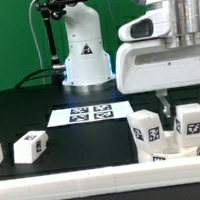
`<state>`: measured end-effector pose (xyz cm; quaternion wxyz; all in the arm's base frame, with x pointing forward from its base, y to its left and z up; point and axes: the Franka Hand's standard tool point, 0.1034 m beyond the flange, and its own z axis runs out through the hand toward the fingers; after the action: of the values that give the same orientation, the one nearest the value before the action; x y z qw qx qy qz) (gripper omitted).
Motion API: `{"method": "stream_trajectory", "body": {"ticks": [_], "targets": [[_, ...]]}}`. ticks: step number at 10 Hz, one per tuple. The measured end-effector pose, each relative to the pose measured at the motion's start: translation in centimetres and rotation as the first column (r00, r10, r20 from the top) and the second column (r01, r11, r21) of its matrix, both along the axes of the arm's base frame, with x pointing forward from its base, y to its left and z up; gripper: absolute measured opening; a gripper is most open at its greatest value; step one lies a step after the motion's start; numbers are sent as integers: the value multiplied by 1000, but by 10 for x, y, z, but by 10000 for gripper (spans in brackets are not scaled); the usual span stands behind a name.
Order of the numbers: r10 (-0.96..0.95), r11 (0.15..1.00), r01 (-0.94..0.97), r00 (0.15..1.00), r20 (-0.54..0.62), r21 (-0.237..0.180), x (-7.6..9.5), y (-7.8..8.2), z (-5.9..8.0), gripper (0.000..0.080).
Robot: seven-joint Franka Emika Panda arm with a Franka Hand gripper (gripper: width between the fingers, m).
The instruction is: Assemble stool
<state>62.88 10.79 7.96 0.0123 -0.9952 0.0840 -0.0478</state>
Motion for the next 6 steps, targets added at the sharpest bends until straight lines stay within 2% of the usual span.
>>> {"method": "stream_trajectory", "body": {"ticks": [2,6], "targets": [[-183,983,182,983,-2,22,0,-2,0,347],[-476,877,476,880,-16,70,0,3,-1,347]]}}
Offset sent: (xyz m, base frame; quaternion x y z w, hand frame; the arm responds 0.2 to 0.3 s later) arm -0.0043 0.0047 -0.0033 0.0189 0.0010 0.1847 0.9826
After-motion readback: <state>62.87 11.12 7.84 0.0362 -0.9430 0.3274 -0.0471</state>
